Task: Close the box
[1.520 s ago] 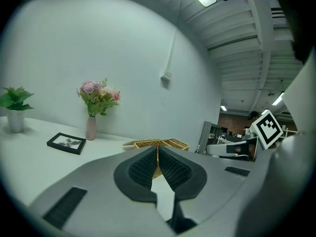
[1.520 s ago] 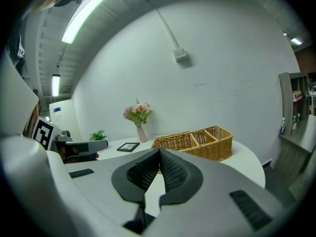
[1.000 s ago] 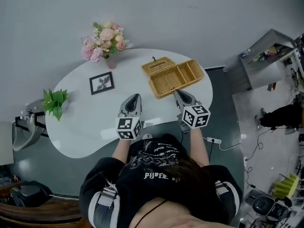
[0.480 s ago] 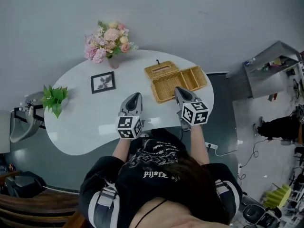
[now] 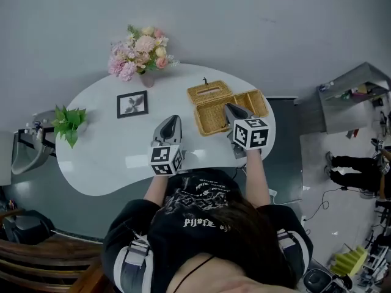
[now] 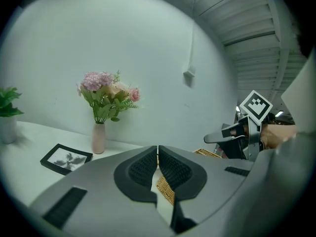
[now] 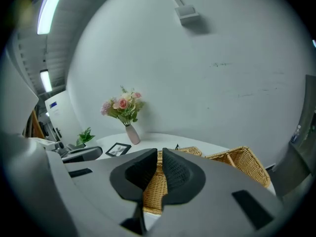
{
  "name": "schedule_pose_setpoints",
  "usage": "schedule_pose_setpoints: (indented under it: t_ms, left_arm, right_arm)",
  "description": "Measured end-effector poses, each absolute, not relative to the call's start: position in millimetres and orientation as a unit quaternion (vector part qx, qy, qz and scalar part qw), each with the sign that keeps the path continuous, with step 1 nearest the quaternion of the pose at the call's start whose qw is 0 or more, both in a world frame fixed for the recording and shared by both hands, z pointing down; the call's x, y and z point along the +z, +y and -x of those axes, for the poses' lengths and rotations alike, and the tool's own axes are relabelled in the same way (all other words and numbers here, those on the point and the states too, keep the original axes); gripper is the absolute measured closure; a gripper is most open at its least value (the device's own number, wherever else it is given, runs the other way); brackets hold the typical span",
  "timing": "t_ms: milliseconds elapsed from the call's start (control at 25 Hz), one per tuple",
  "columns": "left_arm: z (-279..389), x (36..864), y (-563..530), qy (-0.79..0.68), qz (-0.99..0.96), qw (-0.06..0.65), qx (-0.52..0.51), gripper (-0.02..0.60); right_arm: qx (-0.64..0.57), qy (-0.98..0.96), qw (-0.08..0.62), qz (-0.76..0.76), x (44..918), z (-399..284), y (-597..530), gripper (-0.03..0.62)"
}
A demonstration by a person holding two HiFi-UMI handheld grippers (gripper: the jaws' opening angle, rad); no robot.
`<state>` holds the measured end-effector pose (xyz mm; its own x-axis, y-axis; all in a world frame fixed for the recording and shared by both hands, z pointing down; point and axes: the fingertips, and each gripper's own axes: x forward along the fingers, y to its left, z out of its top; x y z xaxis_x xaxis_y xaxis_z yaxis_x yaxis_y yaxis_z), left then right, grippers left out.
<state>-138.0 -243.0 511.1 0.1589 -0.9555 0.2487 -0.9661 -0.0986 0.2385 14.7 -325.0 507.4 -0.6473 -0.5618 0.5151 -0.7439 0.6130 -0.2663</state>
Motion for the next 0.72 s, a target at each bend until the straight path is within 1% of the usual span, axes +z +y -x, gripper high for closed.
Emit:
schedule_pose_setpoints:
  t_ms: [120,280,440,600,720]
  left_arm:
    - [135,510,-249,-0.646,-0.746,0.163,0.025,0.554]
    - [131,508,-259,-0.646,-0.746,0.162,0.022,0.554]
    - [127,499,-267,-0.634,-0.759,0.15,0.006,0.554]
    - [129,496,-271,-0.634,-0.759,0.148,0.002,0.554]
    - [136,496,-272,-0.64,-0.753,0.15,0.002,0.554]
  right_arm:
    - [0.249,-0.881,0.186,-0.358,505,0,-336,0.54]
    - [0.251,-0.881,0.202,-0.345,503,14,-357,0.52]
    - [0.26,-0.873,0.24,-0.334,507,24,-374,0.525]
    - [0.261,-0.866,0.258,-0.339,509,33,-394,0.522]
    - [0.245,-0.865,0.302,-0.318,515,41,-400,0.522]
